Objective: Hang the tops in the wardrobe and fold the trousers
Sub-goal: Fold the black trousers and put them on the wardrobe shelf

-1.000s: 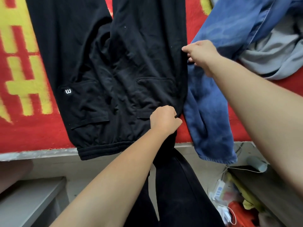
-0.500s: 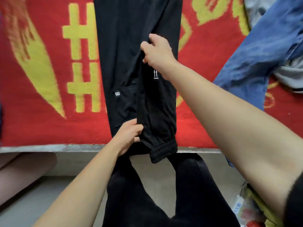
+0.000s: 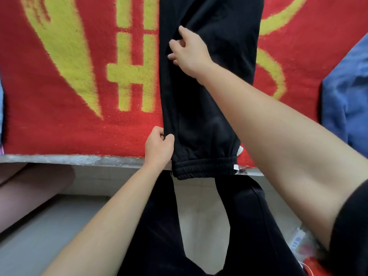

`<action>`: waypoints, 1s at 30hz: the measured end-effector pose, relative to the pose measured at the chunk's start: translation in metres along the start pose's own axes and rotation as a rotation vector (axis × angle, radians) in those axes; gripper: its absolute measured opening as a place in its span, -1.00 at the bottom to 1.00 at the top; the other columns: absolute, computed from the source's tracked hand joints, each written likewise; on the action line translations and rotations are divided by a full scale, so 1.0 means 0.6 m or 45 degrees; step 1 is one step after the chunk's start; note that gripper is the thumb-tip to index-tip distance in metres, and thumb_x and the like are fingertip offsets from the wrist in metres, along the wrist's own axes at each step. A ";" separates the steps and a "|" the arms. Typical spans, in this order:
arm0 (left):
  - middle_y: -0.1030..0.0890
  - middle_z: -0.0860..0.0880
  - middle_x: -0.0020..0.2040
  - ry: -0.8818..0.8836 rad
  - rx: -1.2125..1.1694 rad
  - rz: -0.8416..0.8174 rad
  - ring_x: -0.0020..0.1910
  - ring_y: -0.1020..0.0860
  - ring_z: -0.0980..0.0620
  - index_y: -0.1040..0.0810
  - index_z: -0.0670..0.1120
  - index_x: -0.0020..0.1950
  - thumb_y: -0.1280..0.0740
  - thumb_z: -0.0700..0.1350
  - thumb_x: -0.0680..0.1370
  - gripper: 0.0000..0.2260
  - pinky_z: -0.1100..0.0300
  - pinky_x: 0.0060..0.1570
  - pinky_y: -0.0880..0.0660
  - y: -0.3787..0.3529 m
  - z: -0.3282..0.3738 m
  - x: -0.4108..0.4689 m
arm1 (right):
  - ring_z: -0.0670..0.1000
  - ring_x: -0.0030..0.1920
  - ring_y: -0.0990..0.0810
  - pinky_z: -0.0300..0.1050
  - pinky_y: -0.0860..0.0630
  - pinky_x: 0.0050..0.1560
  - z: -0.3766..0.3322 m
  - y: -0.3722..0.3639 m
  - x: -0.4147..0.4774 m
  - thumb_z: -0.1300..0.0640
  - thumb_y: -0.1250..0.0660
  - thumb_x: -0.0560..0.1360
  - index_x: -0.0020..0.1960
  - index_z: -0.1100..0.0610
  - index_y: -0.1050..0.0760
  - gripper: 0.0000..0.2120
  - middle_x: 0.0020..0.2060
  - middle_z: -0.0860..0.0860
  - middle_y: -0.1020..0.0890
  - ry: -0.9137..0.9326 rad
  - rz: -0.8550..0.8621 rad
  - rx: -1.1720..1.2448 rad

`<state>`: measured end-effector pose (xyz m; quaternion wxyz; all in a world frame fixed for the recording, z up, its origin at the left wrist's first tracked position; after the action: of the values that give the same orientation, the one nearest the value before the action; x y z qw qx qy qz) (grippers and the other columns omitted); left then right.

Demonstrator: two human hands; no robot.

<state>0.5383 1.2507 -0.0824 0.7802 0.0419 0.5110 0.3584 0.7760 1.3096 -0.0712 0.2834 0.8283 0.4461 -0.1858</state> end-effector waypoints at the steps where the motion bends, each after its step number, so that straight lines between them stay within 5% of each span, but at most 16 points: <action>1: -0.44 0.09 -0.28 -0.035 0.037 0.039 -0.38 -0.40 0.17 -0.39 0.00 -0.15 -0.21 -0.19 0.51 -0.91 0.24 -0.35 -0.33 -0.002 0.001 -0.005 | -0.15 -0.07 -0.68 -0.10 -0.58 0.18 0.009 0.006 -0.008 0.11 -0.17 0.65 0.59 0.15 -0.17 -0.48 -0.13 -0.13 -0.55 0.012 0.023 -0.009; 4: -0.50 0.03 -0.15 -0.097 0.113 0.060 -0.19 -0.46 0.00 -0.38 -0.04 -0.02 -0.19 -0.15 0.55 -0.96 0.08 -0.19 -0.35 -0.012 0.004 -0.020 | -0.15 -0.11 -0.68 -0.09 -0.57 0.17 0.040 0.037 -0.049 0.15 -0.21 0.60 0.44 0.10 -0.41 -0.59 -0.07 -0.12 -0.59 0.030 0.136 -0.037; 9: -0.50 -0.13 0.16 -0.155 0.330 0.159 0.13 -0.47 -0.17 -0.39 -0.18 0.22 -0.19 0.10 0.63 -0.64 0.01 0.07 -0.34 -0.018 0.017 -0.032 | -0.08 0.08 -0.58 -0.27 -0.41 0.22 0.104 0.093 -0.146 0.13 -0.23 0.58 0.30 0.08 -0.55 -0.68 0.09 -0.02 -0.66 0.027 0.292 -0.311; 16: -0.56 -0.17 0.09 -0.230 0.570 0.283 0.12 -0.49 -0.22 -0.39 -0.15 0.19 -0.03 0.32 0.60 -0.45 -0.03 -0.04 -0.33 -0.020 0.011 -0.053 | -0.09 -0.10 -0.46 -0.12 -0.41 -0.02 0.184 0.134 -0.236 -0.05 -0.24 0.58 0.19 0.06 -0.49 -0.74 -0.06 -0.05 -0.51 -0.027 0.531 -0.487; 19: -0.58 -0.18 -0.05 -0.215 0.722 0.234 -0.03 -0.54 -0.25 -0.32 -0.11 0.10 -0.04 0.35 0.59 -0.49 -0.05 -0.13 -0.35 -0.021 0.002 -0.058 | 0.04 0.04 -0.51 -0.05 -0.42 0.04 0.216 0.123 -0.274 -0.24 -0.24 0.53 0.18 0.11 -0.41 -0.55 0.06 0.01 -0.49 -0.125 0.678 -0.554; 23: -0.59 -0.32 -0.04 -0.164 0.744 0.133 -0.02 -0.54 -0.37 -0.29 -0.17 0.00 -0.09 0.12 0.68 -0.67 -0.02 -0.18 -0.26 -0.028 -0.011 -0.056 | 0.21 0.12 -0.58 0.02 -0.40 0.00 0.276 0.095 -0.304 -0.33 -0.18 0.56 0.26 0.11 -0.35 -0.45 0.08 0.09 -0.62 -0.439 0.361 -0.436; 26: -0.55 -0.32 -0.11 -0.169 0.709 0.081 -0.06 -0.51 -0.39 -0.24 -0.15 -0.05 -0.08 0.03 0.70 -0.73 0.00 -0.19 -0.23 -0.028 -0.009 -0.061 | 0.26 0.05 -0.57 0.02 -0.33 -0.11 0.291 0.085 -0.320 -0.33 -0.11 0.60 0.09 0.11 -0.39 -0.52 -0.11 0.09 -0.60 -0.481 0.219 -0.407; 30: -0.55 -0.34 -0.07 -0.171 0.751 -0.033 -0.15 -0.45 -0.30 -0.25 -0.16 -0.05 -0.08 -0.02 0.70 -0.77 -0.02 -0.17 -0.28 -0.024 0.006 -0.056 | 0.28 0.18 -0.55 0.07 -0.41 0.06 0.278 0.095 -0.306 -0.29 -0.07 0.63 0.24 0.16 -0.44 -0.46 0.12 0.18 -0.63 -0.497 0.067 -0.516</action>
<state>0.5413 1.2207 -0.0610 0.7710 0.2838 0.5408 0.1807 0.7169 1.0622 -0.0792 0.5285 0.7147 0.3894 -0.2413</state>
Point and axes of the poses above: each hand's wrist, its own x-axis towards the middle knuckle, its own y-axis out of the back of the hand, z = x × y, the point moved 4 cm from there along x, towards the middle knuckle
